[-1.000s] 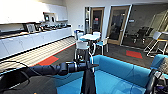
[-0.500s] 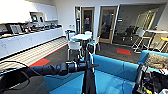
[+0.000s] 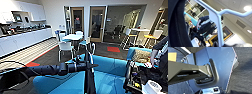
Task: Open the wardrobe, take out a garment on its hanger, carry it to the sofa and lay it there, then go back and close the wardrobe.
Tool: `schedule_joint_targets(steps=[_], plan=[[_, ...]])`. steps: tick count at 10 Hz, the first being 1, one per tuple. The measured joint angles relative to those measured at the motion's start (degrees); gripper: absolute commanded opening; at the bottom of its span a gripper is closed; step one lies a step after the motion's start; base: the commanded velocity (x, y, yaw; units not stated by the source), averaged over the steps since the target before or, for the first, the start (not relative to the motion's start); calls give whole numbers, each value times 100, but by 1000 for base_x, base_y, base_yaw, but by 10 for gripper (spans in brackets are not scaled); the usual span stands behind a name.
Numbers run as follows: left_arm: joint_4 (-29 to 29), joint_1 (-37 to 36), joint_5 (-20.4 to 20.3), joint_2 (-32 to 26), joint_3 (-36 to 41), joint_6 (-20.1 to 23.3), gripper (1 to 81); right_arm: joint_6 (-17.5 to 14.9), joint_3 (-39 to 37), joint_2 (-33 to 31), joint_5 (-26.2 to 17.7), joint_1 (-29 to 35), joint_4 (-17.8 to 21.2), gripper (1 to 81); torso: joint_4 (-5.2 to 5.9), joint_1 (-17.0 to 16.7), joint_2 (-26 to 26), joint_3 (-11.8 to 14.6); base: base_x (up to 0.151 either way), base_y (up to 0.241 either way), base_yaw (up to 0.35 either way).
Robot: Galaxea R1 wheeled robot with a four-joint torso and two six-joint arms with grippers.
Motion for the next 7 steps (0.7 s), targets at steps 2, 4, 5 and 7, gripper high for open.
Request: schedule_joint_targets(steps=[2, 4, 5, 7], plan=[[0, 0, 34, 4, 17, 0, 10, 0, 2, 2, 0, 0, -2, 811, 0, 0, 0, 0, 0, 0, -173], [4, 1, 107, 48, 28, 0, 10, -22, 0, 29, 0, -16, -5, 811, 0, 0, 0, 0, 0, 0, 0], [1, 0, 107, 34, 32, -1, 10, -26, 2, 30, 5, 0, -6, 811, 0, 0, 0, 0, 0, 0, 0], [4, 0, 107, -35, 78, -1, 10, -41, 0, 30, 2, 15, -5, 811, 0, 0, -2, 0, 0, 0, 0]])
